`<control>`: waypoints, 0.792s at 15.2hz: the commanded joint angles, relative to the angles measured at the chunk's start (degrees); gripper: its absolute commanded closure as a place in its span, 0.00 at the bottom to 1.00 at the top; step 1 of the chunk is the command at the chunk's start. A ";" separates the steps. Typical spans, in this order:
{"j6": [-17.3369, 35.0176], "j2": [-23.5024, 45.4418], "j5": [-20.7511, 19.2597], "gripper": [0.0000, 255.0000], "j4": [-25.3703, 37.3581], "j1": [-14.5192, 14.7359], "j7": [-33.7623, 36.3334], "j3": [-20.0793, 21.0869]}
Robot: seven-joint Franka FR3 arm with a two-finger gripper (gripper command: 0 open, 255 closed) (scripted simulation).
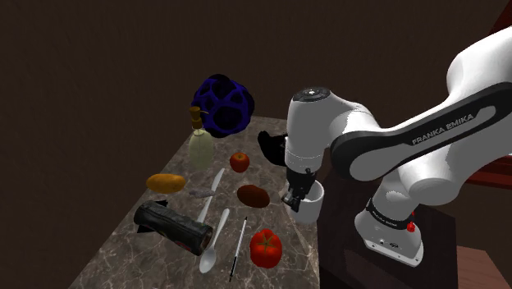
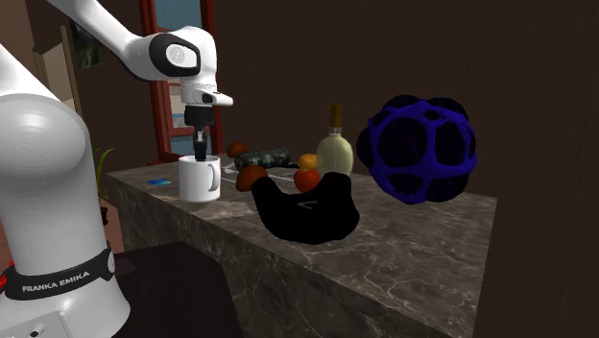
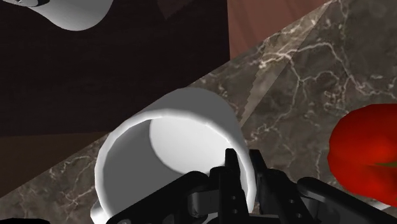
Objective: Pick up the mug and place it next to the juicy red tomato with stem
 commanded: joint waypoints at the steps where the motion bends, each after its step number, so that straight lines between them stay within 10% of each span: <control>1: 1.93 1.02 0.23 1.00 -0.87 -0.08 -0.15 0.42; 9: 1.93 1.02 0.23 1.00 -0.87 -0.08 -0.15 0.42; 10: 1.93 1.02 0.23 0.00 -0.87 -0.08 -0.15 0.41; 12: 1.93 1.02 0.23 0.00 -0.88 -0.08 -0.15 0.41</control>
